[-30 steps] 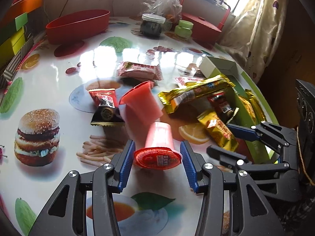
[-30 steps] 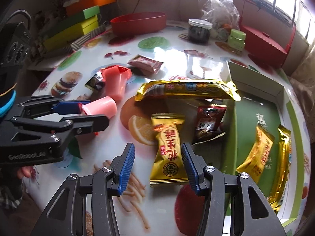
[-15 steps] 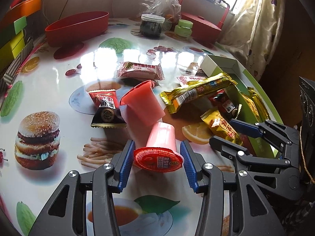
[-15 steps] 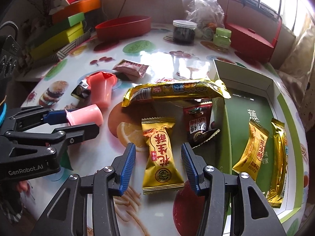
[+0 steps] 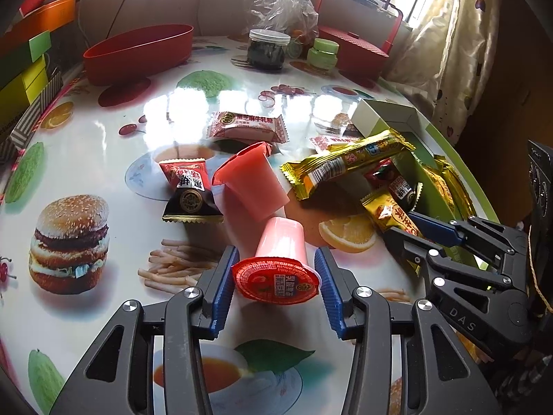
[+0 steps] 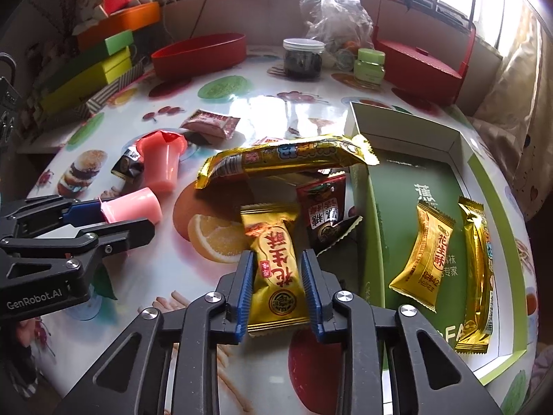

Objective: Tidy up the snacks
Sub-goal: 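Grasp the peanut-candy packet with the right tool while the left tool closes on the jelly cup, then lift the pink jelly cup with the left tool while the right tool holds the packet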

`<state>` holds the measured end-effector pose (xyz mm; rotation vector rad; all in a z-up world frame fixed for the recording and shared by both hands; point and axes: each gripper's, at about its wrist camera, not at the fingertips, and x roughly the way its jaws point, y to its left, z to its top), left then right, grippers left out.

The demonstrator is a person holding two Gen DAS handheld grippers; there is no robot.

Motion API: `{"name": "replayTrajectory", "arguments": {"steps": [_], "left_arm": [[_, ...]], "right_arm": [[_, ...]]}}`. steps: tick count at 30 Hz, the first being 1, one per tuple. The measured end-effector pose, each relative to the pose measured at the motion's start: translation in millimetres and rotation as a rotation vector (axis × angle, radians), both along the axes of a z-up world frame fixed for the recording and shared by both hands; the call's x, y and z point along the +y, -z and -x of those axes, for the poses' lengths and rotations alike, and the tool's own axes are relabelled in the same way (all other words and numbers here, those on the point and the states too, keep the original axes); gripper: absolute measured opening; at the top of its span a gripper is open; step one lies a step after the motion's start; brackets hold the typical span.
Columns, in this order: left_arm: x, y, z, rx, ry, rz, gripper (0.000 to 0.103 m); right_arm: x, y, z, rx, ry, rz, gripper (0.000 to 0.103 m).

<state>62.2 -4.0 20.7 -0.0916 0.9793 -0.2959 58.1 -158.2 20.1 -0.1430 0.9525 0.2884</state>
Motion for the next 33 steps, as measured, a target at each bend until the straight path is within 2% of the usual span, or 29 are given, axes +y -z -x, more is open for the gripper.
{"name": "replayTrajectory", "arguments": {"steps": [6, 16, 33], "left_arm": [[-0.6, -1.9, 2.1, -0.008, 0.003, 0.002, 0.047], [-2.8, -6.3, 4.7, -0.021, 0.005, 0.011, 0.047], [-8.2, -21.4, 9.1, -0.063, 0.022, 0.012, 0.045]], "right_arm": [[-1.3, -3.1, 4.1, -0.009, 0.003, -0.020, 0.021], [0.4, -5.0, 9.0, -0.004, -0.006, -0.069, 0.020], [-1.7, -17.2, 15.1, -0.043, -0.005, -0.087, 0.020]]}}
